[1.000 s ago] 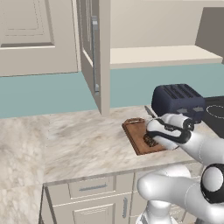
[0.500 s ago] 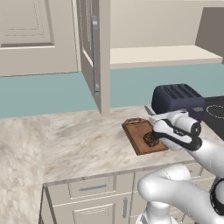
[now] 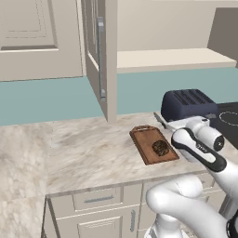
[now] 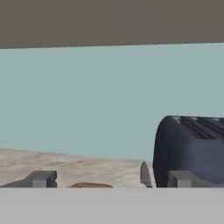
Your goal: Pick the bread, place it on the cutting board, pick the jam, place it on the counter, and close the cabinet.
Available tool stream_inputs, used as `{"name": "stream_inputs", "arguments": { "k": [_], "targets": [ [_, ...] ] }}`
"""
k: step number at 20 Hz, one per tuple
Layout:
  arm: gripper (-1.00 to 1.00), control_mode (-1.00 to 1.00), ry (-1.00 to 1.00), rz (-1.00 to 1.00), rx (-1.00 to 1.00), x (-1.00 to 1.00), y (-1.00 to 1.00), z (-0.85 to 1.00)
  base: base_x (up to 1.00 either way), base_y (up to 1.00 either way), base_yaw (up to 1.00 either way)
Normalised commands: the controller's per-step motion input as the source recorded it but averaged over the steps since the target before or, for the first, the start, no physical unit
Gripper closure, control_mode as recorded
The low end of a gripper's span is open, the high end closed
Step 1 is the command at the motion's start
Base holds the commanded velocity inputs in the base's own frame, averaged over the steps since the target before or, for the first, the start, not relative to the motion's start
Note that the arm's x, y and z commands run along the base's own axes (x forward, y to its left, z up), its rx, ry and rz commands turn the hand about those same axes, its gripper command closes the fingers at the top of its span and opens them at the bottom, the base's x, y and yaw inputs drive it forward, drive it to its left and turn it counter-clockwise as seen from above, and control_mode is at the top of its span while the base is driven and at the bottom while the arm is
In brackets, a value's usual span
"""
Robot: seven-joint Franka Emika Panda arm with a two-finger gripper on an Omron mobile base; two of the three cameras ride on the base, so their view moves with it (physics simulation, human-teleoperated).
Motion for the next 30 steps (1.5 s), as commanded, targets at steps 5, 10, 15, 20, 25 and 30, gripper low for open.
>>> {"name": "stream_inputs", "arguments": {
  "k": [5, 10, 15, 20, 25, 30],
  "targets": [
    [-1.00, -1.00, -0.08, 0.00, 0.00, -0.24, -0.06, 0.12, 0.00, 0.00, 0.00],
    [-1.00, -1.00, -0.08, 0.00, 0.00, -0.26, -0.03, 0.16, 0.00, 0.00, 0.00],
    [-1.00, -1.00, -0.06, 0.00, 0.00, -0.29, 0.00, 0.23, 0.00, 0.00, 0.00],
    [-1.00, -1.00, -0.05, 0.00, 0.00, -0.30, -0.01, 0.26, 0.00, 0.00, 0.00],
    [-1.00, -1.00, -0.04, 0.00, 0.00, -0.36, -0.07, 0.25, 0.00, 0.00, 0.00],
    [-1.00, -1.00, -0.03, 0.00, 0.00, -0.44, -0.16, 0.22, 0.00, 0.00, 0.00]
  ]
}}
